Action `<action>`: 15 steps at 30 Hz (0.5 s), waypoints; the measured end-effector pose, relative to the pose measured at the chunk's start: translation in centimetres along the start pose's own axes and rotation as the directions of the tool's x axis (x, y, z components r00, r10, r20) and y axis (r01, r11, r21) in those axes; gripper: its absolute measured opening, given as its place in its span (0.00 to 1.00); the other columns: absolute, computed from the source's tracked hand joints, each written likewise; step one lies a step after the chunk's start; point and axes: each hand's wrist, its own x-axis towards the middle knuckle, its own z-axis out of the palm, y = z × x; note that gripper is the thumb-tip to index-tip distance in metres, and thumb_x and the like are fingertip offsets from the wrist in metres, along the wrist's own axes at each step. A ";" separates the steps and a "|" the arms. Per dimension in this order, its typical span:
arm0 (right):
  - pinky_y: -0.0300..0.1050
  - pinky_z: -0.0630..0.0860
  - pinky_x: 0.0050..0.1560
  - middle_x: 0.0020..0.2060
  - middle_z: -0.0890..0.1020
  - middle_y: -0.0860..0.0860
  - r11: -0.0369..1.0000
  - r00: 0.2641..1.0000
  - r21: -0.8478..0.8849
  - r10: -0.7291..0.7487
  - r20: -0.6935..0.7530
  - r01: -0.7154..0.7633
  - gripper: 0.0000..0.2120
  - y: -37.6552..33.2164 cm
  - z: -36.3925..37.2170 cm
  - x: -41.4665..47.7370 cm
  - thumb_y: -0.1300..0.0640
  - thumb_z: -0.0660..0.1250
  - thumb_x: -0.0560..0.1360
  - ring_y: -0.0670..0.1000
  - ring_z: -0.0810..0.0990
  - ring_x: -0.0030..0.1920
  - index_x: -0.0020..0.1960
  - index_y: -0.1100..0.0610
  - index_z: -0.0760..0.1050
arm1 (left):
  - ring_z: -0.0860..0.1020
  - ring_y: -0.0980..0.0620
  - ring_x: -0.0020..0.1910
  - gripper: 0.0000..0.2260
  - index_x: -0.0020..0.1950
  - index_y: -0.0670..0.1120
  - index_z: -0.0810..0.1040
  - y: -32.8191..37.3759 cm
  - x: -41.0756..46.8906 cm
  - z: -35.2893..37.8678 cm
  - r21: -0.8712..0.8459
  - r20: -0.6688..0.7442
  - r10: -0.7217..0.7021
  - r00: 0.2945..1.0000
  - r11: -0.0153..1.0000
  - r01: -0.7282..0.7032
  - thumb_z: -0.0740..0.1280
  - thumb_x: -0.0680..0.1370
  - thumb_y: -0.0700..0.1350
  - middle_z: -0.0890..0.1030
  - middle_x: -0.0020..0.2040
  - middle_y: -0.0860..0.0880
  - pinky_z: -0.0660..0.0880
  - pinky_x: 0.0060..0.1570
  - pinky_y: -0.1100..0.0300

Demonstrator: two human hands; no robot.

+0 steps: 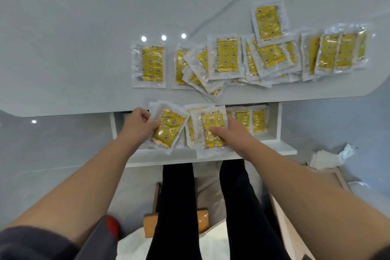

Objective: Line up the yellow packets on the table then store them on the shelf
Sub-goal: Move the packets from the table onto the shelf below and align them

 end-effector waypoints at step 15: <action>0.47 0.77 0.48 0.51 0.80 0.52 0.995 0.965 -0.015 0.092 -0.244 -0.099 0.14 13.3 -12.5 10.8 0.58 0.69 0.76 0.52 0.80 0.49 0.60 0.56 0.72 | 0.74 0.41 0.64 0.29 0.71 0.36 0.67 -1.2 5.5 25.2 -0.153 -0.069 -0.180 0.981 0.974 0.167 0.72 0.74 0.47 0.71 0.70 0.41 0.72 0.63 0.51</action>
